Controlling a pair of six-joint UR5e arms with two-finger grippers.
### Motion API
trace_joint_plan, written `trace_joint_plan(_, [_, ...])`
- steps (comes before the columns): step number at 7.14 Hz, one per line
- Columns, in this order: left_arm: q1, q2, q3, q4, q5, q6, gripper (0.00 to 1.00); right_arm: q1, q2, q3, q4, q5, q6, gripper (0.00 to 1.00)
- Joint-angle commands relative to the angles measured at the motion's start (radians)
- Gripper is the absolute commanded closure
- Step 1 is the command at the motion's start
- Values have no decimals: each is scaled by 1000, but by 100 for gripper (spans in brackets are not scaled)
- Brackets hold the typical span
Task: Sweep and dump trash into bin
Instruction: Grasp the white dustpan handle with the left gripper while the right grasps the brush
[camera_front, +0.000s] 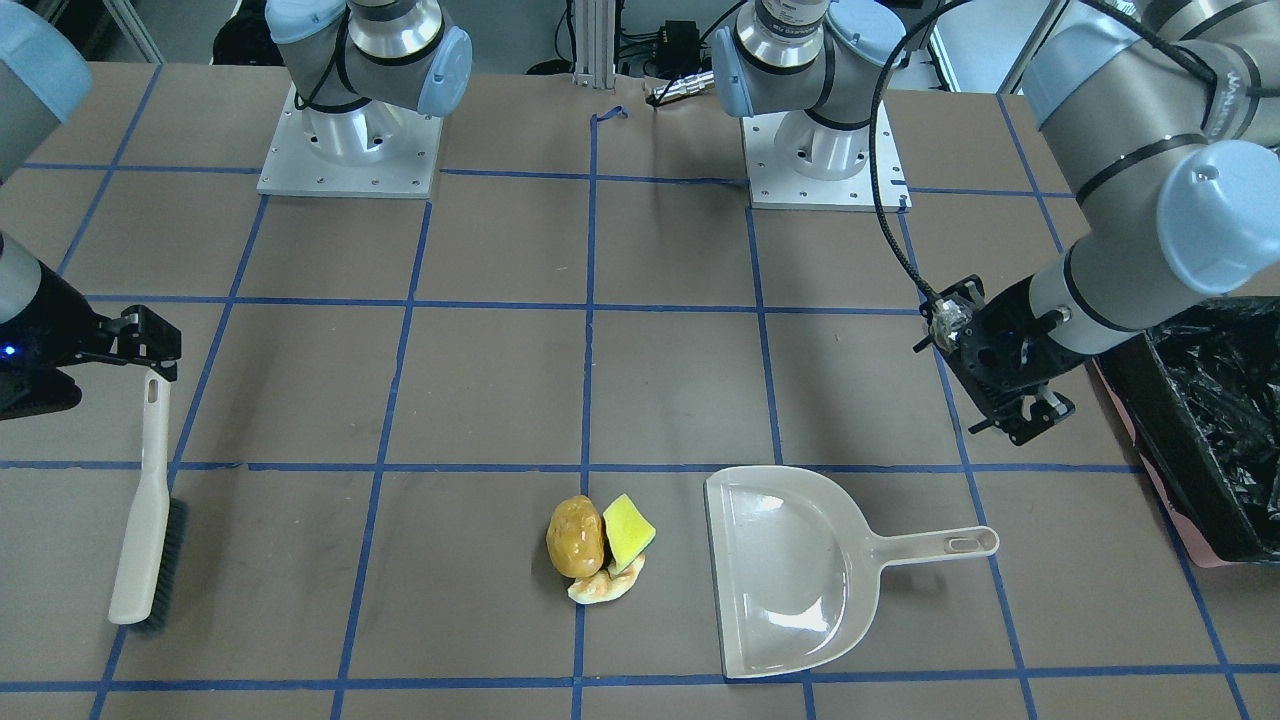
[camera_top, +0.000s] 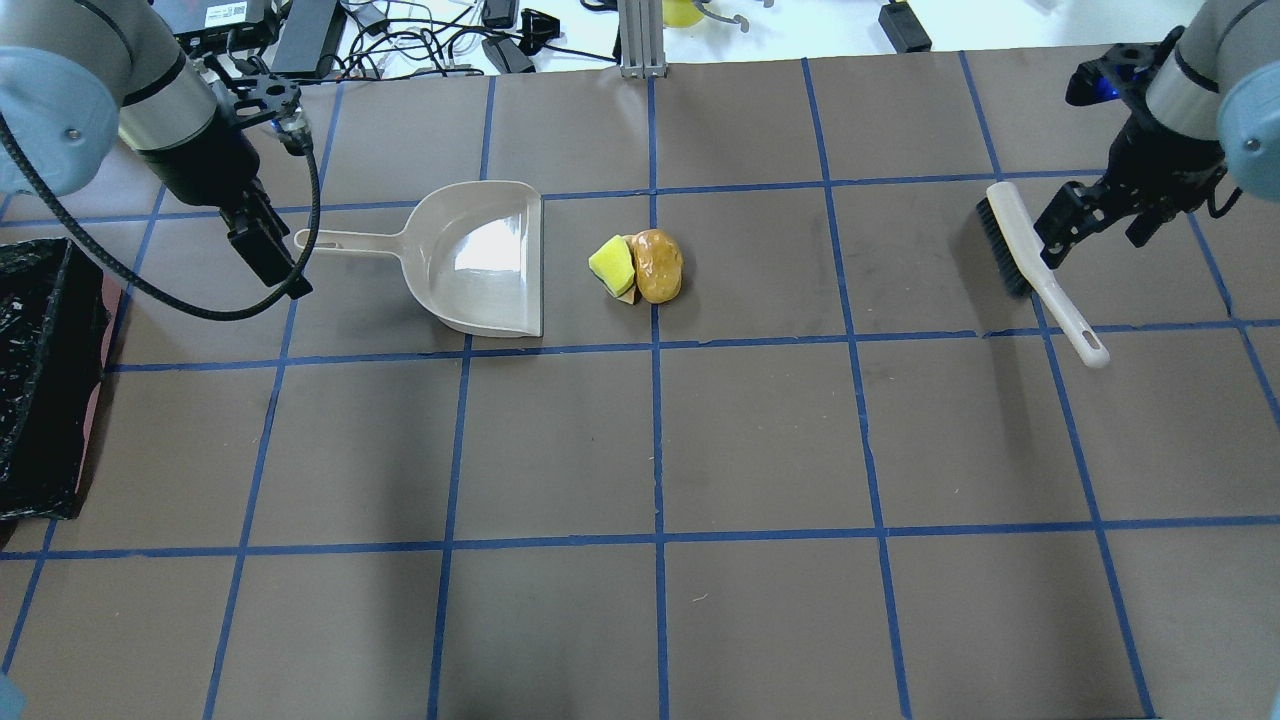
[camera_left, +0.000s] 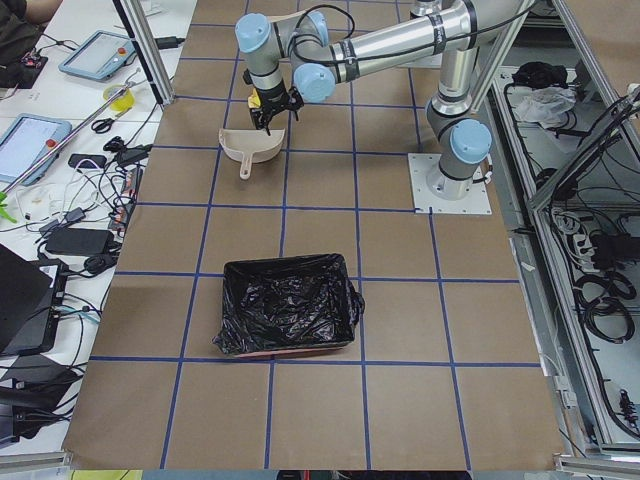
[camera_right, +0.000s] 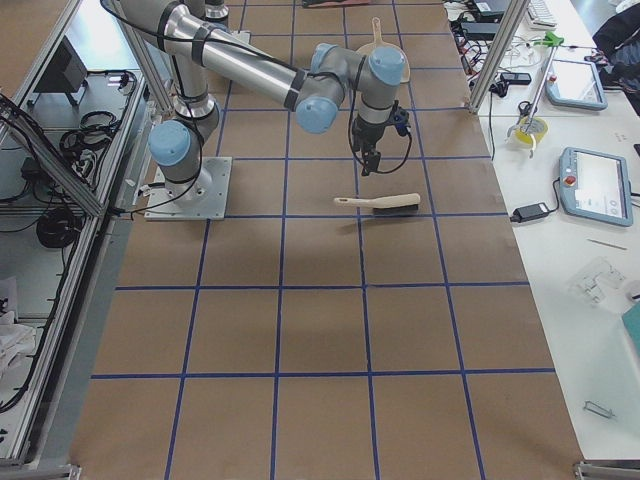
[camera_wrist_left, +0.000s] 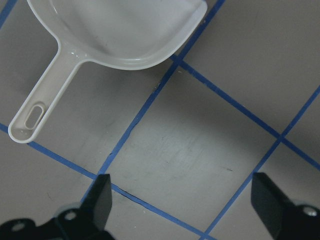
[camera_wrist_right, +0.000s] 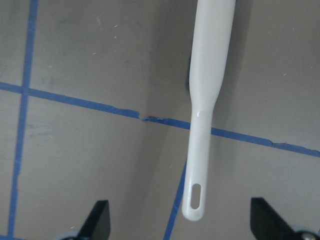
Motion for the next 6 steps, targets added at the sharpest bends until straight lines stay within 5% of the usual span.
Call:
trace_joint_plan(1, [11,-83,16,184,17,205,0,-56,100,84,-163,-1,-56,1])
trace_joint_plan(4, [-18,-149,18,360,17,231,0,-63,132,133,-159,-21,-66,11])
trace_joint_plan(6, [-30,-179,33,377,17,231,0,-63,132,133,-163,-24,-117,58])
